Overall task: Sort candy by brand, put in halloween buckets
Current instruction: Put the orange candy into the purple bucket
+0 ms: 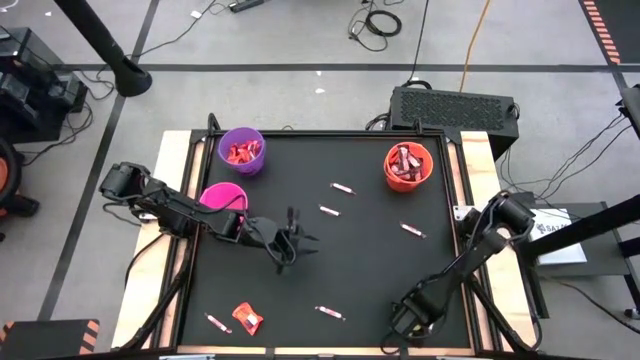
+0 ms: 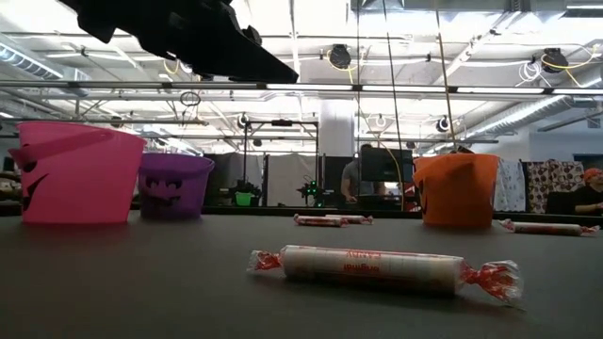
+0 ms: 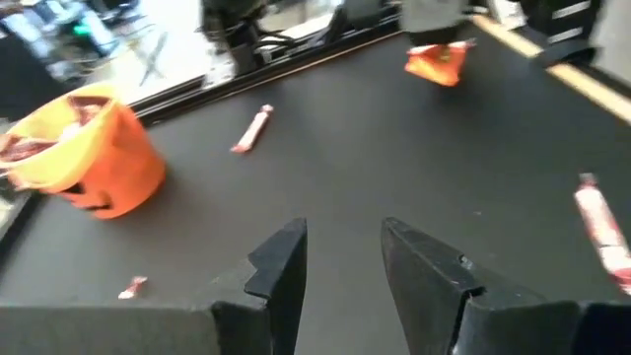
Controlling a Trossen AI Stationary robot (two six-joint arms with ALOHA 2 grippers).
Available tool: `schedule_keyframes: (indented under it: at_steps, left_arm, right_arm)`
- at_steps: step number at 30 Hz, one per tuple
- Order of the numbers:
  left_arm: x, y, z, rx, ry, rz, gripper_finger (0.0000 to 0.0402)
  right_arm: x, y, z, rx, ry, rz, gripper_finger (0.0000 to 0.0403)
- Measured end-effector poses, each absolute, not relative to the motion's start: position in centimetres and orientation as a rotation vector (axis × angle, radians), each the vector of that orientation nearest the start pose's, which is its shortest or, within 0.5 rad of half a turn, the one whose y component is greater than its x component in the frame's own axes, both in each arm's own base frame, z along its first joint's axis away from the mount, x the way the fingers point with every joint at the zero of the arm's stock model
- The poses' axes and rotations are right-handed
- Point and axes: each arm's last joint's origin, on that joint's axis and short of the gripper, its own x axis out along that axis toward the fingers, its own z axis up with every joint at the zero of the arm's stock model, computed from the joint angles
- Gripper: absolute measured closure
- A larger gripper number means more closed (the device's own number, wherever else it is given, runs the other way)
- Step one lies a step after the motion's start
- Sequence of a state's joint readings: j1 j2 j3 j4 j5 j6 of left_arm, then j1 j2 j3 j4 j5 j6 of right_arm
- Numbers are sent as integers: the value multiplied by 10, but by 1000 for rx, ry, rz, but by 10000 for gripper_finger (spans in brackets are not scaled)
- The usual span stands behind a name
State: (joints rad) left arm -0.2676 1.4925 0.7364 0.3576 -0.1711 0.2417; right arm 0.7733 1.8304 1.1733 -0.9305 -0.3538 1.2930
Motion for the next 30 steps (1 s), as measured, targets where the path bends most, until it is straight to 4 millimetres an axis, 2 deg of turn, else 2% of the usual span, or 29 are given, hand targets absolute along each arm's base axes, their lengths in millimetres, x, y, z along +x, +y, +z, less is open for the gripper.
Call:
schedule_keyframes:
  at_steps: [4, 7, 10, 14, 18, 23, 30]
  left_arm:
    - [298, -80, 205, 303, 363, -246, 261]
    - [298, -82, 207, 289, 342, -309, 261]
    - [298, -84, 209, 277, 308, -368, 261]
    - [299, -83, 213, 251, 271, -366, 261]
    - [301, -79, 215, 189, 239, -354, 261]
    - [300, -73, 212, 139, 246, -297, 261]
    - [306, -69, 202, 97, 258, -142, 261]
  right_arm:
    - [225, 222, 181, 518, 1746, -292, 399]
    - [232, 218, 200, 446, 1606, -272, 400]
    - [241, 210, 218, 300, 1403, -271, 401]
    - [257, 195, 235, 89, 1141, -271, 402]
    - [279, 176, 240, -42, 1040, -244, 402]
    - [306, 150, 244, -89, 959, -230, 403]
    - [321, 125, 245, -80, 950, -259, 403]
